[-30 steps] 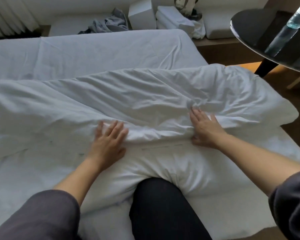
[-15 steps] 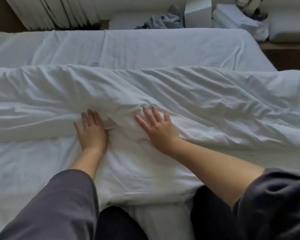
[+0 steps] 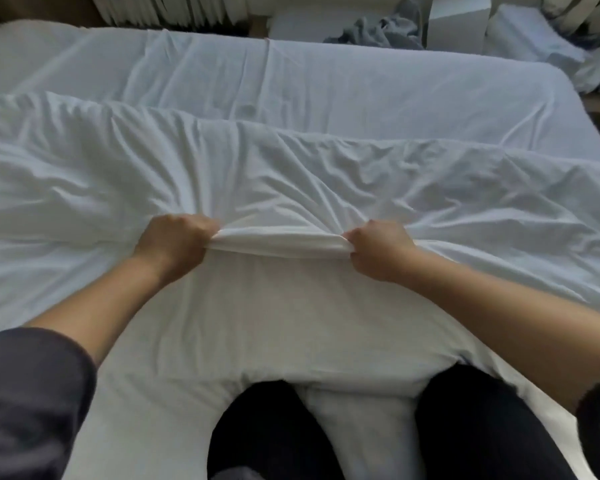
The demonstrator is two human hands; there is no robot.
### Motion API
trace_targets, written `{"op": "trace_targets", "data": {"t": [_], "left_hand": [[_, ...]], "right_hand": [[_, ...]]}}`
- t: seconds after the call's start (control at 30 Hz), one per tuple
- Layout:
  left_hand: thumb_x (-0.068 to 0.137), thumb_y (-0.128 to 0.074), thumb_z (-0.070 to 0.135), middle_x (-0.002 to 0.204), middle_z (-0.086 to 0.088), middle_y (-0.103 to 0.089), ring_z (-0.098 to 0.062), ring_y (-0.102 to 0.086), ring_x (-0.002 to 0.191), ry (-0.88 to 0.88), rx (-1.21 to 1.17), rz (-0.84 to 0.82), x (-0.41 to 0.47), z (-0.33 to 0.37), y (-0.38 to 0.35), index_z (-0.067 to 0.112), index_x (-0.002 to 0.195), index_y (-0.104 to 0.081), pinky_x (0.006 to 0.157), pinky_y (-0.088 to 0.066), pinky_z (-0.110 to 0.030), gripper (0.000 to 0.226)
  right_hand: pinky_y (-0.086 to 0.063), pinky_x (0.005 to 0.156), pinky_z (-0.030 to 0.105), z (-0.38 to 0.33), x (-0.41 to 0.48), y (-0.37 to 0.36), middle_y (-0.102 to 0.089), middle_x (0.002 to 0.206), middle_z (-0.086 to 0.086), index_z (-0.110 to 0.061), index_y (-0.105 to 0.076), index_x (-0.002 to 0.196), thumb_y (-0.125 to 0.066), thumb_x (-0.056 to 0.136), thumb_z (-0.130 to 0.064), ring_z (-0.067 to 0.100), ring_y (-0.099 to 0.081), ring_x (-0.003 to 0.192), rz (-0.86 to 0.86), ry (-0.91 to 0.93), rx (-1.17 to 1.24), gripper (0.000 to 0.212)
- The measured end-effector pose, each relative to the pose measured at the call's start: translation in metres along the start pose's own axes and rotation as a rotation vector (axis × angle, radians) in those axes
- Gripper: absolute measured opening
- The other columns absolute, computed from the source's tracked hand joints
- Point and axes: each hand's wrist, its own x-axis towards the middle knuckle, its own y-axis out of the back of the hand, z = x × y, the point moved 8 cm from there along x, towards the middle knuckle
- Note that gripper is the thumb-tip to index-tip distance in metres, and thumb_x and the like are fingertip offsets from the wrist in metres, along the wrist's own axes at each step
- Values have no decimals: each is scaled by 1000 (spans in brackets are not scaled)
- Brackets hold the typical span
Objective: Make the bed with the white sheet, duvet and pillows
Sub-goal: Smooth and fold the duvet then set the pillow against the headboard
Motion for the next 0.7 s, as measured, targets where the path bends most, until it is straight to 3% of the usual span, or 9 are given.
{"op": "trace_targets", "data": {"t": [0.07,0.13,0.2,0.23,0.3,0.5,0.6,0.63,0.7], "left_hand": [[66,-59,-3,74,-13,-66,-35,-66,60,-83,42,-66,-34,11,-19,11,85,-68,48,-53,-39,26],[66,-65,-1,121,-17,-64,-35,-65,107,-89,122,-205,-67,19,-58,9,122,-63,84,-54,-52,57],[81,-53,2,160,-14,-15,-30,-23,146,-49,155,-331,-86,23,-86,5,153,-19,113,-22,-55,80],[88,-43,2,161,-10,5,-28,-3,150,-6,138,-392,-89,23,-95,7,154,0,117,-8,-52,80],[93,-38,6,161,-9,16,-26,10,149,63,134,-455,-90,24,-97,11,153,11,118,2,-48,78],[81,-64,23,161,-18,-1,-33,1,149,299,106,-199,-82,-24,-70,14,155,-12,117,-1,-52,91],[95,-44,19,161,-17,5,-34,5,148,506,81,-180,-74,-68,-74,21,155,-6,117,-1,-53,71],[98,-37,17,161,-18,-1,-35,-1,148,519,79,-180,-72,-79,-79,22,155,-12,116,-7,-54,63],[91,-32,15,144,-23,-41,-38,-37,137,419,9,-149,-65,-82,-79,16,139,-48,105,-31,-54,50]], "right_hand": [[-46,87,35,-16,-24,-32,-59,128,11,-23,-54,130,-50,88,-25,31,-56,117,-48,55,-18,43],[-29,110,47,-24,-42,-77,-26,157,12,-18,-18,154,-47,93,-38,29,-29,143,-152,67,-82,70],[-8,115,62,-27,-42,-103,6,163,12,-17,10,155,-41,96,-50,32,-1,150,-184,45,-143,85],[-5,114,65,-28,-39,-105,11,163,12,-17,14,154,-42,95,-52,33,4,150,-168,32,-126,89],[-4,112,69,-36,-33,-95,15,162,10,-20,16,153,-51,91,-52,35,7,149,-134,24,-52,97],[-2,112,71,-112,4,-52,26,160,7,-34,19,152,-61,84,-47,36,20,147,9,224,-9,105],[-3,111,71,-163,36,-42,19,162,9,-34,15,153,-62,84,-47,38,14,148,66,278,-35,105],[-2,111,72,-177,44,-43,16,162,9,-33,15,153,-61,85,-45,38,12,148,54,283,-37,103],[-3,111,71,-199,54,-50,7,163,12,-30,10,154,-58,87,-39,40,6,148,-3,275,-67,96]]}}
